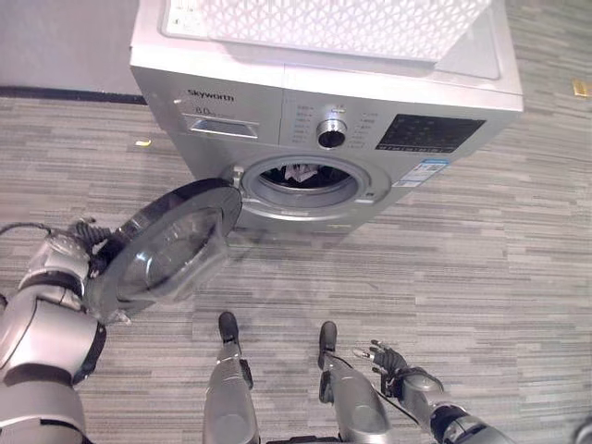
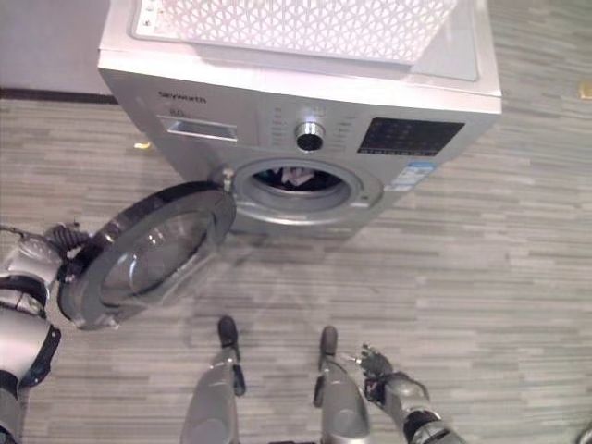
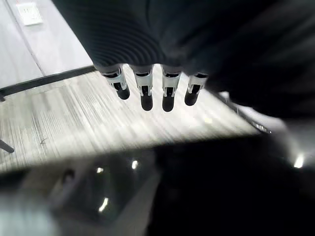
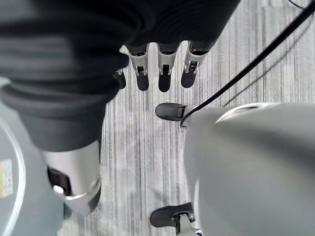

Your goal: Grab the laundry basket,head to the washer,open it,put in the laundry and shut it.

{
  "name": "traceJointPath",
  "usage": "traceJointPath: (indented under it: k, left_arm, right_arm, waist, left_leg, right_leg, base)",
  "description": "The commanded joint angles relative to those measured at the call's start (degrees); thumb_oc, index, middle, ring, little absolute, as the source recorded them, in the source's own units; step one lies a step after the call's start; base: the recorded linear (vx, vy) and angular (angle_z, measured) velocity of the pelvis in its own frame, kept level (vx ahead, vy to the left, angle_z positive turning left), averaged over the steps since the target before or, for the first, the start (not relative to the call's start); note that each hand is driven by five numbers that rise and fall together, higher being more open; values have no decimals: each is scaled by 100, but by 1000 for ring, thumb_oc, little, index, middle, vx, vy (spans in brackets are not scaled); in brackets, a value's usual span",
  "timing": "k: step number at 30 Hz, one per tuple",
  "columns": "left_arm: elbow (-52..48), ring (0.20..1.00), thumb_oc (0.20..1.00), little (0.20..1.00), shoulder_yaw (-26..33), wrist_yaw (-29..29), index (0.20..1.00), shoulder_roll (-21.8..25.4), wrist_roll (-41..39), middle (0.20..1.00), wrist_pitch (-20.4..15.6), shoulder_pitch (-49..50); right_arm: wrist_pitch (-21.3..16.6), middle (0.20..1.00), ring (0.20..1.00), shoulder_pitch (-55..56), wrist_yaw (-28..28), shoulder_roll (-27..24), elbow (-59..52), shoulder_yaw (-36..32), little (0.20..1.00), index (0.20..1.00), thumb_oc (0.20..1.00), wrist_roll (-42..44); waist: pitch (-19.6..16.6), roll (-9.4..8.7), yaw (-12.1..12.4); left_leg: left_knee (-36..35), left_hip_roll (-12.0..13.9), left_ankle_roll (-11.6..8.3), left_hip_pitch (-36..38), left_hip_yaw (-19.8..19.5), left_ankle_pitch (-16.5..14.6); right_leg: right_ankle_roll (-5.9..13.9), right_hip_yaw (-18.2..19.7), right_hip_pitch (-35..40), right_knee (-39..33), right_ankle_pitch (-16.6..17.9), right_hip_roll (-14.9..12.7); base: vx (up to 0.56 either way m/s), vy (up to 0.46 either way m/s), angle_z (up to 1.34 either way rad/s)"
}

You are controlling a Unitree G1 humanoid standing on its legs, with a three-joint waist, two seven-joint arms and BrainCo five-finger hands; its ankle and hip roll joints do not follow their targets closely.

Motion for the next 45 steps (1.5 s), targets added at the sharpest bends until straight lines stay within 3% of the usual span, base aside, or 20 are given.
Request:
traceJointPath:
  k: [1, 4, 7, 8, 10, 12, 13, 15, 17, 18, 19, 21, 26, 30, 31, 32, 40, 42, 43, 45]
  left_arm:
    - [240, 1000, 1000, 1000, 178, 99, 1000, -79, -37, 1000, -91, 59]
    - [67, 1000, 1000, 1000, 411, 83, 1000, -128, -390, 1000, -192, 361]
    - [66, 1000, 1000, 1000, 412, 83, 1000, -129, -390, 1000, -192, 363]
    - [-135, 1000, 1000, 1000, 701, 116, 1000, -231, -647, 1000, -314, 726]
    - [-174, 1000, 1000, 1000, 700, 105, 1000, -296, -663, 1000, -332, 738]
    - [-345, 1000, 1000, 1000, 744, 167, 1000, -592, -772, 1000, -429, 792]
    - [-348, 1000, 1000, 1000, 746, 168, 1000, -593, -771, 1000, -428, 796]
    - [-576, 1000, 1000, 1000, 975, 288, 1000, -936, -888, 1000, -488, 1125]
    - [-762, 1000, 1000, 1000, 1159, 346, 1000, -1061, -1001, 1000, -533, 1428]
    - [-762, 1000, 1000, 1000, 1159, 346, 1000, -1061, -1001, 1000, -533, 1428]
    - [-1665, 1000, 1000, 1000, 1302, 295, 1000, -1190, -1198, 1000, -586, 2130]
    - [-2864, 1000, 1000, 1000, 1492, 126, 1000, -1071, -1420, 1000, -567, 2995]
    - [-3985, 1000, 1000, 1000, 1760, -8, 1000, -888, -1495, 1000, -587, 3938]
    - [-2962, 1000, 1000, 1000, 1562, 297, 1000, -1147, -1107, 1000, -671, 2946]
    - [-2074, 1000, 1000, 1000, 1104, 705, 1000, -1417, -769, 1000, -780, 1815]
    - [-1847, 1000, 1000, 1000, 952, 755, 1000, -1512, -721, 1000, -789, 1479]
    - [-867, 1000, 1000, 1000, -802, 529, 1000, -2074, 732, 1000, -742, -269]
    - [-757, 1000, 1000, 1000, -1023, 487, 1000, -2089, 1107, 1000, -724, -429]
    - [-554, 1000, 1000, 1000, -1229, 451, 1000, -2081, 1470, 1000, -717, -632]
    - [-408, 1000, 1000, 1000, -1373, 481, 1000, -2029, 1634, 1000, -699, -857]
  right_arm:
    - [-51, 1000, 1000, 250, 112, -229, -180, -115, 1000, 1000, 1000, -79]
    - [-76, 1000, 1000, 399, 146, -375, -450, -214, 1000, 1000, 1000, -22]
    - [-76, 1000, 1000, 400, 146, -376, -451, -214, 1000, 1000, 1000, -22]
    - [-149, 1000, 1000, 475, 182, -638, -659, -328, 1000, 1000, 1000, 35]
    - [-171, 1000, 1000, 504, 185, -672, -668, -373, 1000, 1000, 1000, 10]
    - [-224, 1000, 1000, 581, 122, -918, -714, -502, 1000, 1000, 1000, -199]
    - [-223, 1000, 1000, 583, 121, -920, -716, -502, 1000, 1000, 1000, -199]
    - [-240, 1000, 1000, 509, 73, -1201, -770, -788, 1000, 1000, 1000, -183]
    - [-265, 1000, 1000, 591, 61, -1335, -922, -987, 1000, 1000, 1000, -136]
    - [-265, 1000, 1000, 591, 61, -1335, -922, -987, 1000, 1000, 1000, -136]
    - [-266, 1000, 1000, 891, 89, -1525, -1325, -1423, 1000, 1000, 1000, -112]
    - [-254, 1000, 1000, 1254, 147, -1704, -1662, -1892, 1000, 1000, 1000, -172]
    - [-193, 1000, 1000, 1802, 341, -1907, -1973, -2413, 1000, 1000, 1000, -427]
    - [-193, 1000, 1000, 1962, 344, -1811, -2202, -2328, 1000, 1000, 1000, -499]
    - [-275, 1000, 1000, 1969, 247, -1736, -2290, -2118, 1000, 1000, 1000, -457]
    - [-303, 1000, 1000, 1942, 211, -1705, -2314, -2044, 1000, 1000, 1000, -421]
    - [-409, 1000, 1000, 1881, 210, -1623, -2769, -1450, 1000, 1000, 1000, -138]
    - [-406, 1000, 1000, 1808, 239, -1698, -2889, -1330, 1000, 1000, 1000, -97]
    - [-425, 1000, 1000, 1731, 274, -1782, -3080, -1213, 1000, 1000, 1000, 13]
    - [-492, 1000, 1000, 1610, 243, -1813, -3130, -1155, 1000, 1000, 1000, 114]
  waist:
    - [14, 132, 103]
    - [56, 162, 115]
    - [56, 163, 114]
    - [50, 256, 166]
    - [26, 258, 161]
    - [88, 148, 75]
    - [86, 151, 72]
    - [46, 99, -34]
    - [-37, 143, -77]
    - [-37, 143, -77]
    - [-212, 271, -165]
    - [-365, 427, -207]
    - [-544, 518, -233]
    - [-621, 464, -427]
    - [-586, 409, -589]
    - [-565, 403, -631]
    - [-406, 177, -938]
    - [-361, 77, -928]
    - [-274, -59, -861]
    - [-244, -141, -809]
  left_leg:
    - [704, 318, -94, -238, -592, -414]
    - [559, 488, -161, -81, -653, -211]
    - [557, 488, -162, -80, -653, -210]
    - [-287, 750, -272, 32, -715, 642]
    - [-560, 761, -286, 45, -763, 795]
    - [-149, 589, -201, 54, -395, 331]
    - [-132, 590, -199, 44, -399, 319]
    - [1215, 66, 34, -161, -518, -753]
    - [1234, -104, 104, -34, -481, -1016]
    - [1234, -104, 104, -34, -481, -1016]
    - [1019, -190, 208, 268, -111, -1148]
    - [738, -140, 170, 498, 248, -1018]
    - [543, -57, 66, 747, 445, -788]
    - [186, -64, -20, 860, 594, -619]
    - [132, -32, -50, 752, 568, -522]
    - [115, -17, -49, 718, 551, -511]
    - [500, 198, -93, 488, 525, -689]
    - [887, 239, -66, 366, 402, -819]
    - [1680, 278, -39, 2, -58, -815]
    - [1837, 196, -8, -292, -556, -814]
  right_leg:
    - [-45, 144, -223, 1067, -862, -99]
    - [-202, 192, -212, 1206, -994, 137]
    - [-203, 192, -211, 1206, -994, 138]
    - [-373, 151, -349, 1098, -965, 562]
    - [-400, 130, -384, 1017, -967, 638]
    - [-431, -52, -368, 826, -982, 487]
    - [-430, -54, -369, 827, -982, 487]
    - [-403, -37, -390, 464, -685, 329]
    - [-364, 25, -360, 331, -584, 336]
    - [-364, 25, -360, 330, -584, 336]
    - [-289, 20, -291, 133, -486, 345]
    - [-277, -24, -185, 36, -466, 371]
    - [-296, -134, 89, 17, -495, 345]
    - [-301, -168, 60, 115, -573, 346]
    - [-323, -198, -84, 260, -635, 366]
    - [-324, -213, -147, 326, -661, 374]
    - [-336, -35, -519, 807, -821, 520]
    - [-364, 114, -533, 837, -810, 602]
    - [-430, 291, -498, 794, -783, 744]
    - [-431, 400, -432, 712, -796, 800]
  base:
    - [-42, -163, -9]
    - [-17, -233, -7]
    - [-70, -131, 4]
    - [-227, -389, 2]
    - [-175, -311, -11]
    - [-144, -211, 19]
    - [-128, -120, 60]
    - [-114, -75, 56]
    - [-1, 33, 12]
    - [62, 96, 23]
    - [64, 99, 11]
    - [77, 81, -7]
    - [76, -3, 0]
    - [20, -37, 2]
    - [-74, -90, 17]
    - [-67, -75, 25]
    - [-23, -62, 0]
    - [-9, -73, -38]
    - [-15, -87, -72]
    - [23, -42, -69]
